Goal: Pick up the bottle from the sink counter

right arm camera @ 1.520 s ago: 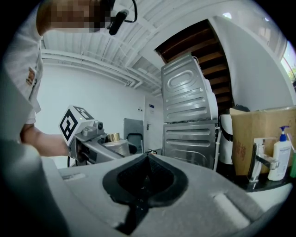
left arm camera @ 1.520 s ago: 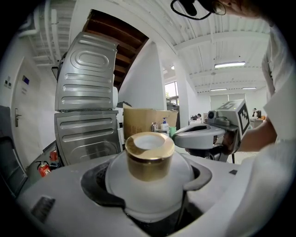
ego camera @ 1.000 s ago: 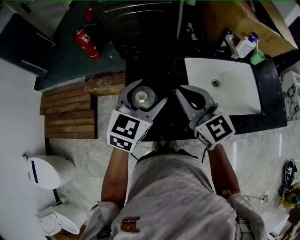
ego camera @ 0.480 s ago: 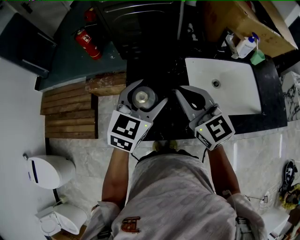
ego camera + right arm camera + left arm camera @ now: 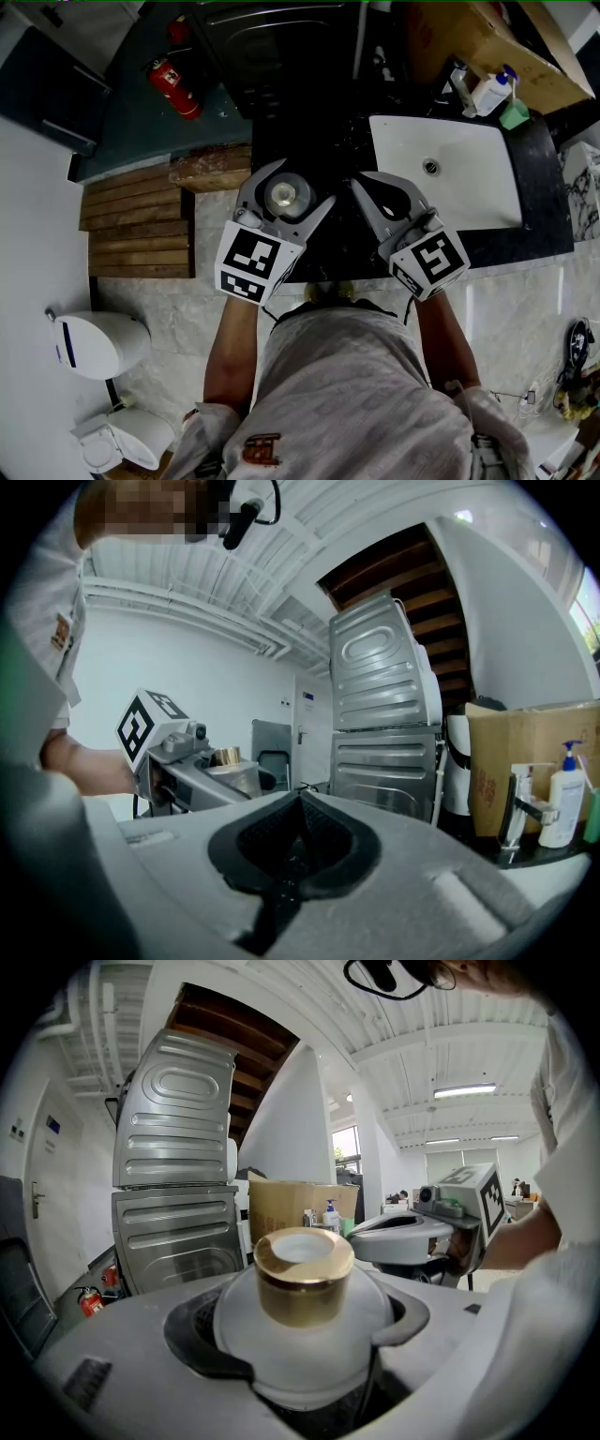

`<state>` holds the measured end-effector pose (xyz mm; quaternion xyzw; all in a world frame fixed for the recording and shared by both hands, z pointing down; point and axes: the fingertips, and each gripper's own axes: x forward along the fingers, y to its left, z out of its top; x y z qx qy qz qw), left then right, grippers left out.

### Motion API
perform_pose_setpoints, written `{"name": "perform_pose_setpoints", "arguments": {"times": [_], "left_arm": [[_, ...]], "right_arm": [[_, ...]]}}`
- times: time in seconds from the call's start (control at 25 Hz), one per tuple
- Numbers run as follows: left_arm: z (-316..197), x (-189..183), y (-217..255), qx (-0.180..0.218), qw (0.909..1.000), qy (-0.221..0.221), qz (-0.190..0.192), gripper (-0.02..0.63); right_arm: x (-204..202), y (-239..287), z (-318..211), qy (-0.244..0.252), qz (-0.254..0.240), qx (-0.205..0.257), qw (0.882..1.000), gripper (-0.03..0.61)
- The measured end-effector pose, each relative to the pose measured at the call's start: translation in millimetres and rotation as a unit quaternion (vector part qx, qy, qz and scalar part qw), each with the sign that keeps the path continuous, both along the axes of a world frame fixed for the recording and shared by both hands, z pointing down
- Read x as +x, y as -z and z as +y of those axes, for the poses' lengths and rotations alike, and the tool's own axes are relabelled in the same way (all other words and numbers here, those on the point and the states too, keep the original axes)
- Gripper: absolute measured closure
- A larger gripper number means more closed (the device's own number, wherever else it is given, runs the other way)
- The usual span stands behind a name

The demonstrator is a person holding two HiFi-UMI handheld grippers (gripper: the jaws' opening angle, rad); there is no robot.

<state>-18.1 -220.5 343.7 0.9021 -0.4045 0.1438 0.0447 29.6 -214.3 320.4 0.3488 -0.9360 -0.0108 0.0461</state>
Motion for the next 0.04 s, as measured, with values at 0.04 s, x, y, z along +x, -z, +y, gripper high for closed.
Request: {"name": "perform_pose_setpoints", "arguments": {"times": [0.04], "left_arm": [[-0.1,-0.2,0.0,0.0,1.0,0.0,0.0,0.281]], "right_arm": [[-0.2,-0.3,0.0,0.0,0.0,0.0,1.0,0.578]]}}
